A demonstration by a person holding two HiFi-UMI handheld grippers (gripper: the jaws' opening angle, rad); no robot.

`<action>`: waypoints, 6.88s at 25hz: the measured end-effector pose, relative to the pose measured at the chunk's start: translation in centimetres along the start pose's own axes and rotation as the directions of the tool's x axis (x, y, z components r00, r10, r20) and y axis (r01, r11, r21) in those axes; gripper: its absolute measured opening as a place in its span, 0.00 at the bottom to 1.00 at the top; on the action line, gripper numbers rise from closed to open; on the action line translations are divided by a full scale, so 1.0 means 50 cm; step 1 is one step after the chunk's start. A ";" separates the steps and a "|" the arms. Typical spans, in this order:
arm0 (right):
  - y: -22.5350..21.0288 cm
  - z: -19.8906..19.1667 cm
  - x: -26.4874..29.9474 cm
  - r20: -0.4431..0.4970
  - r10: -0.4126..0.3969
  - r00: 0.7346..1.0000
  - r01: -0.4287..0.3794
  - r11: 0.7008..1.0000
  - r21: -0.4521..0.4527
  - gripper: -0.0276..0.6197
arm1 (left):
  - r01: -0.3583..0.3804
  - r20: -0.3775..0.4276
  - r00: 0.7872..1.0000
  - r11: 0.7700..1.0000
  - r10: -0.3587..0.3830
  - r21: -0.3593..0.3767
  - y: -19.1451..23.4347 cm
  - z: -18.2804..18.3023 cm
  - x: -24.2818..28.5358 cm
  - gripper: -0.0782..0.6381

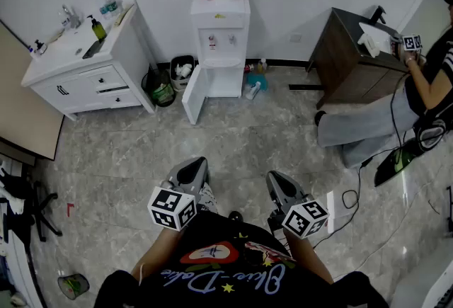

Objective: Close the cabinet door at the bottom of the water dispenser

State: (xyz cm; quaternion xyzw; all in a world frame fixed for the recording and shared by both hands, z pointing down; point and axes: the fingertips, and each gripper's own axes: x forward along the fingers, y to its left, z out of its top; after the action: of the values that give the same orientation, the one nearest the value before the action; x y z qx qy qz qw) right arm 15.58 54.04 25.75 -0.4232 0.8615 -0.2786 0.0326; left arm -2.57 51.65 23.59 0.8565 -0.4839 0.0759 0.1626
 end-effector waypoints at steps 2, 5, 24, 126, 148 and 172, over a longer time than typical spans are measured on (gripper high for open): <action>-0.021 0.016 0.023 0.004 0.001 1.000 -0.001 1.000 -0.017 0.07 | -0.009 0.017 1.000 1.000 0.009 -0.007 0.018 0.011 0.025 0.11; -0.034 0.051 0.072 0.043 0.028 0.999 -0.026 0.999 -0.031 0.07 | -0.003 0.018 1.000 1.000 0.003 -0.022 0.050 0.018 0.071 0.11; -0.250 0.350 0.842 0.155 -0.045 0.987 0.057 0.996 -0.075 0.07 | 0.282 -0.001 0.959 0.959 -0.282 0.030 0.512 0.197 0.633 0.11; -0.706 0.078 1.148 -0.092 -0.248 0.964 0.247 0.969 -0.023 0.07 | 0.227 -0.245 0.947 0.973 -0.209 0.047 0.734 -0.203 1.200 0.11; -0.272 0.467 1.007 0.139 -0.031 0.990 0.050 0.989 -0.138 0.07 | 0.382 -0.029 0.924 0.917 -0.382 0.114 0.556 0.359 0.879 0.11; -0.115 0.493 0.941 0.121 0.015 0.993 0.010 0.979 -0.204 0.07 | 0.477 0.030 0.873 0.866 -0.486 0.147 0.526 0.424 0.732 0.11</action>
State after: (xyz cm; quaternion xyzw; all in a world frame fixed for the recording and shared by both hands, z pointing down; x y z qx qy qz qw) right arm -3.24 4.91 16.34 -0.4394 0.8825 -0.1623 0.0419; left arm -6.55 2.18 19.66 0.9611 -0.2538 0.0374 0.1019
